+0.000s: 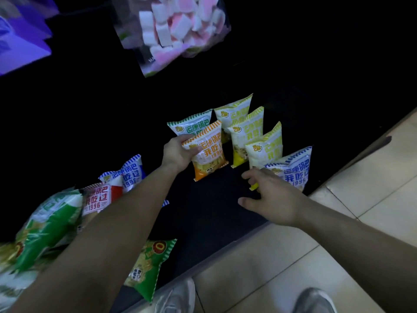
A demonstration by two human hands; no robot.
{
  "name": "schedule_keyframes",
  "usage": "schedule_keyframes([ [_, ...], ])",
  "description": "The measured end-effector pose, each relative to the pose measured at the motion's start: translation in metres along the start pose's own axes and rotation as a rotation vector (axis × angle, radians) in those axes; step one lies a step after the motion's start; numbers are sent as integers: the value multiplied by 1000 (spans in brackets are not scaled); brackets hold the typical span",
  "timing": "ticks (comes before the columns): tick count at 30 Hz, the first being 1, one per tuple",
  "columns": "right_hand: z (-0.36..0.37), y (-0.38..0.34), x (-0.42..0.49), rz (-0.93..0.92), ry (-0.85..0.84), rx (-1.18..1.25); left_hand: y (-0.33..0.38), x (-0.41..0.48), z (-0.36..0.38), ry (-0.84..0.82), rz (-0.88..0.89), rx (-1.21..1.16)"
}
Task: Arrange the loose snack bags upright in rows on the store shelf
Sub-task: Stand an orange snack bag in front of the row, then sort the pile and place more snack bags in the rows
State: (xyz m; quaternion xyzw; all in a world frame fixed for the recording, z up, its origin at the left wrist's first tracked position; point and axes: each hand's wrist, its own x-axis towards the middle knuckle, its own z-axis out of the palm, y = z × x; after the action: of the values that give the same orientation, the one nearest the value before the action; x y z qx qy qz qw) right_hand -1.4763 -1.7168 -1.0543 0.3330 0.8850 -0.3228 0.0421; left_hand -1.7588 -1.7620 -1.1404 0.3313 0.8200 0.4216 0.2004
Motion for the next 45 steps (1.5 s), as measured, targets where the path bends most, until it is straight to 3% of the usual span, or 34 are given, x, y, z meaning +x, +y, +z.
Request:
schedule_keyframes([
  [7, 4, -12, 1, -30, -29, -27, 0, 0, -5, 51, 54, 140],
  [13, 4, -23, 2, -28, -48, -57, -5, -4, -12, 48, -13, 151],
  [21, 8, -31, 8, -26, -83, -86, 22, -18, -22, 70, 57, 448],
  [30, 9, -88, 4, -123, -174, -300, 52, -131, -171, -275, 38, 713],
  [35, 69, -136, 7, -175, -357, -325, 17, -205, -217, -347, 30, 805],
  [45, 236, -174, 27, -48, -432, -279, -70, -230, -266, -395, -69, 778],
])
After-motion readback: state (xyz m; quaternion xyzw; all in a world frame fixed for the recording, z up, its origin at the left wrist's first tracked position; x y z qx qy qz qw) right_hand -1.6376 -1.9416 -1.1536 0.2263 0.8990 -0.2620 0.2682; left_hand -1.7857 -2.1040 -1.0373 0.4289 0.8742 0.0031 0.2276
